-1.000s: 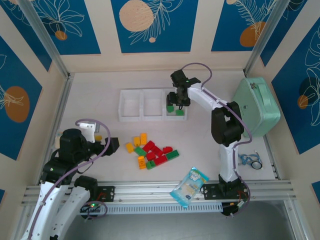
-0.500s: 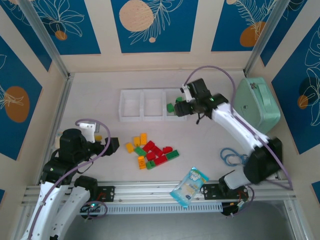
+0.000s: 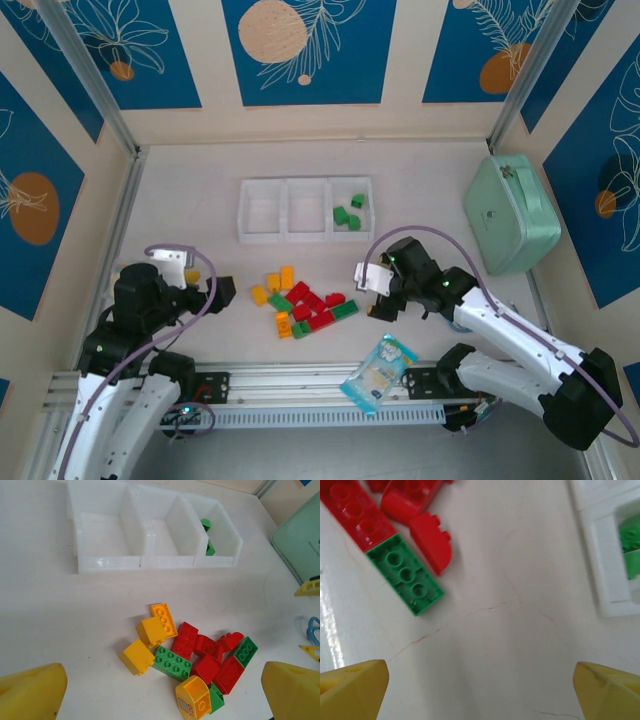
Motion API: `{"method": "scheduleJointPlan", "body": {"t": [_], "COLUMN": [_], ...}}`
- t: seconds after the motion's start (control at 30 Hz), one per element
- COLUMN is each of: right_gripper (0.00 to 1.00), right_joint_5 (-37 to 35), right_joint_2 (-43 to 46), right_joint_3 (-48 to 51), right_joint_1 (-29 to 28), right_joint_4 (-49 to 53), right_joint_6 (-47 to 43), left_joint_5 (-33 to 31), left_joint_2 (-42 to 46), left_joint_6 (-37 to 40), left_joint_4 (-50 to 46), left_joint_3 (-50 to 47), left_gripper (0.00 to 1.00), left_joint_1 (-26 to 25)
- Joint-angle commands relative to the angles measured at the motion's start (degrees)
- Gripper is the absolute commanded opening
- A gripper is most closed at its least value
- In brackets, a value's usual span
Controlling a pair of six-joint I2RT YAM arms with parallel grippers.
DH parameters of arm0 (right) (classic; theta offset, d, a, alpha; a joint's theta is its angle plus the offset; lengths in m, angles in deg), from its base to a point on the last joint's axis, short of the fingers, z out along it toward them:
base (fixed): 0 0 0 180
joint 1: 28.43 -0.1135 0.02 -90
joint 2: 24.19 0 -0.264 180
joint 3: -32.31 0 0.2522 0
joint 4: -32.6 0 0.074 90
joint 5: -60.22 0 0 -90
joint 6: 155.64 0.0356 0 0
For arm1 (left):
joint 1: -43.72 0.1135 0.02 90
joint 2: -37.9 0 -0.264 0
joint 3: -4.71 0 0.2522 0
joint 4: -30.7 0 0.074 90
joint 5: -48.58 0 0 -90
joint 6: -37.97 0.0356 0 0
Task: Sort the legos into containers by color
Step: Pick up the lego from the bottom-center of the table.
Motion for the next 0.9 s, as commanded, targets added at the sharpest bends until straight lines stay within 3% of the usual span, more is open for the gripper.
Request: {"method": "scheduleJointPlan", "body": {"t": [0.0,0.23,0.5,0.87], "right_gripper": [0.95,0.92,0.86,0.73], "right_joint_5": [2.8,3.2,3.0,5.2], "right_joint_2": [-3.1,-14.1,-25.6,-28.9], "right_joint_3": [1.3,-0.8,-7.1,-8.4], "right_joint_1": [-3.1,-7.3,-7.2,-8.7], "right_joint_4": [0.8,-2.6,-4.3,-1.3], "right_joint_6": [-5.3,-2.9,-2.6,-2.5], "left_joint_5": [-0.6,1.5,1.5,2.0], "left_joint_2": [1.0,3.1,4.4,4.5], "left_joint_6": [0.5,0.8,0.9,1.0], "left_joint_4": [0.7,1.4,1.7,1.8], "left_joint_3": [-0.5,-0.7,-0.9,-0.9], "left_gripper": [0.99,0.99,0.99,0.99], "left_joint_1": [-0.5,-0.5,-0.5,-0.5]}}
